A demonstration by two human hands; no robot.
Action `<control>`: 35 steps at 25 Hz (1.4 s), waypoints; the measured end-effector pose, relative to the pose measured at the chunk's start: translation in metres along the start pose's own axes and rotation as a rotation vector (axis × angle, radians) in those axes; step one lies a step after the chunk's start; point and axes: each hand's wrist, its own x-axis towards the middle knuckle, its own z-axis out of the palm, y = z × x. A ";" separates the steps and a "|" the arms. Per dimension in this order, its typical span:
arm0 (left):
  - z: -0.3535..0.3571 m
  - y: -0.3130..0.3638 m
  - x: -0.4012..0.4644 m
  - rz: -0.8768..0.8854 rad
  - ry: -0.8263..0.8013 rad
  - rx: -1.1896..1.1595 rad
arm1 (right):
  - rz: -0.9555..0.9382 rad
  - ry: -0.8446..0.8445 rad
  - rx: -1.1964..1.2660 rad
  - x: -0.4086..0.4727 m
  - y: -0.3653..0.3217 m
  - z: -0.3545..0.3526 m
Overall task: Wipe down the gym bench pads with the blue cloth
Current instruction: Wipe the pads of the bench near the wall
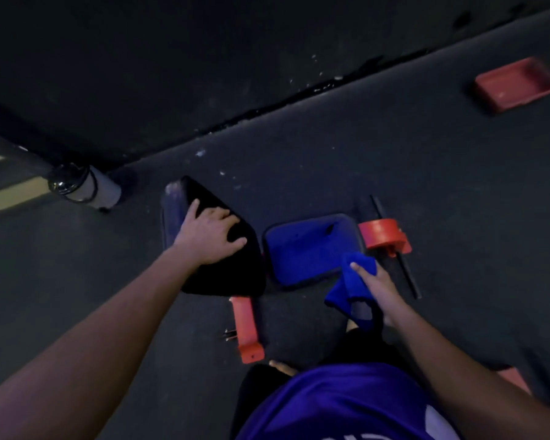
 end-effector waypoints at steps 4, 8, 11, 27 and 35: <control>-0.022 0.095 0.026 0.101 -0.022 -0.169 | -0.042 0.023 -0.073 0.012 -0.023 -0.047; -0.019 0.183 0.044 0.205 -0.059 -0.344 | -0.096 0.082 -0.090 0.027 -0.057 -0.092; 0.015 0.205 0.041 0.197 -0.206 -0.450 | -0.086 0.137 -0.144 0.026 -0.066 -0.120; 0.130 0.151 -0.005 -0.349 -0.237 -1.338 | -0.247 -0.097 -0.697 0.040 -0.106 -0.091; 0.128 0.223 0.012 -0.680 -0.118 -1.406 | -0.285 -0.435 -0.965 0.113 -0.146 -0.137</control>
